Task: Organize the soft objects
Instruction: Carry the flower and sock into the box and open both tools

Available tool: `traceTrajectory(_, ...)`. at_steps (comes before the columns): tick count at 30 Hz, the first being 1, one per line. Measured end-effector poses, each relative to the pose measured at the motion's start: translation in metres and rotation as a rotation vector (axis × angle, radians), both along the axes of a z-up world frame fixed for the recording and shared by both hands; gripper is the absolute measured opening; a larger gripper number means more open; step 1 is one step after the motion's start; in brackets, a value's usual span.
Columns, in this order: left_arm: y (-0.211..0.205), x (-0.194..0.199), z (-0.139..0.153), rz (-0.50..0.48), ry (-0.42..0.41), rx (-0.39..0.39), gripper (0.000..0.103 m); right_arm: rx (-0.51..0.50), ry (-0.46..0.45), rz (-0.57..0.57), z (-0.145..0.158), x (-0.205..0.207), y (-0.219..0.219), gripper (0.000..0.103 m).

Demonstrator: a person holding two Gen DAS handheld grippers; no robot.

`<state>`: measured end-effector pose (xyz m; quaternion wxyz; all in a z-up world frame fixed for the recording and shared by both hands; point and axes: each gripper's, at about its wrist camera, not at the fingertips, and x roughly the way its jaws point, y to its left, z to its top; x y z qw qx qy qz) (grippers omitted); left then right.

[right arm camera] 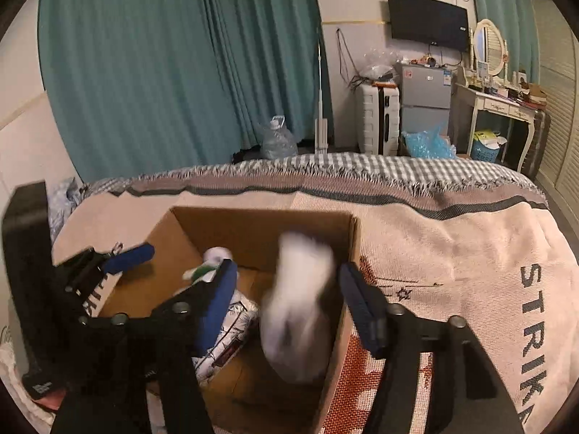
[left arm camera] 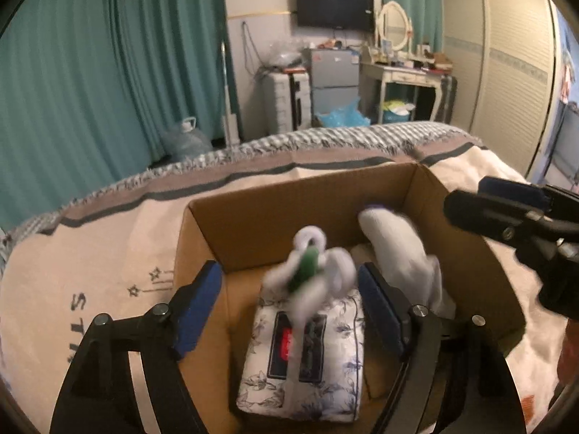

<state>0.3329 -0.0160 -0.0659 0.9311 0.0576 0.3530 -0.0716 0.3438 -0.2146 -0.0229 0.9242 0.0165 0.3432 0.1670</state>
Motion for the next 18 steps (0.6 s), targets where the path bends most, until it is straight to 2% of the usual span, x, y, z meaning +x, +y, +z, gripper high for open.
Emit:
traceTrajectory(2, 0.001, -0.006, 0.009, 0.013, -0.01, 0.005, 0.078, 0.005, -0.006, -0.004, 0.009, -0.005, -0.003, 0.061)
traceTrajectory(5, 0.003, -0.026, 0.036, 0.021, -0.042, 0.011, 0.078, 0.0, -0.041, -0.01, 0.039, -0.023, -0.006, 0.061)
traceTrajectory(12, 0.003, -0.11, 0.141, 0.03, -0.194, 0.021, 0.078, -0.023, -0.174, -0.031, 0.153, -0.104, -0.016, 0.062)
traceTrajectory(13, 0.004, -0.125, 0.158, 0.046, -0.22, 0.025, 0.08, -0.028, -0.19, -0.031, 0.165, -0.116, -0.017, 0.065)
traceTrajectory(14, 0.005, -0.134, 0.17, 0.06, -0.236, 0.027, 0.091, -0.038, -0.211, -0.036, 0.181, -0.132, -0.018, 0.067)
traceTrajectory(15, 0.007, -0.149, 0.185, 0.076, -0.261, 0.026, 0.094, -0.047, -0.226, -0.042, 0.192, -0.144, -0.019, 0.071)
traceTrajectory(18, 0.016, -0.187, 0.22, 0.102, -0.329, 0.007, 0.094, -0.073, -0.268, -0.05, 0.226, -0.19, -0.022, 0.08)
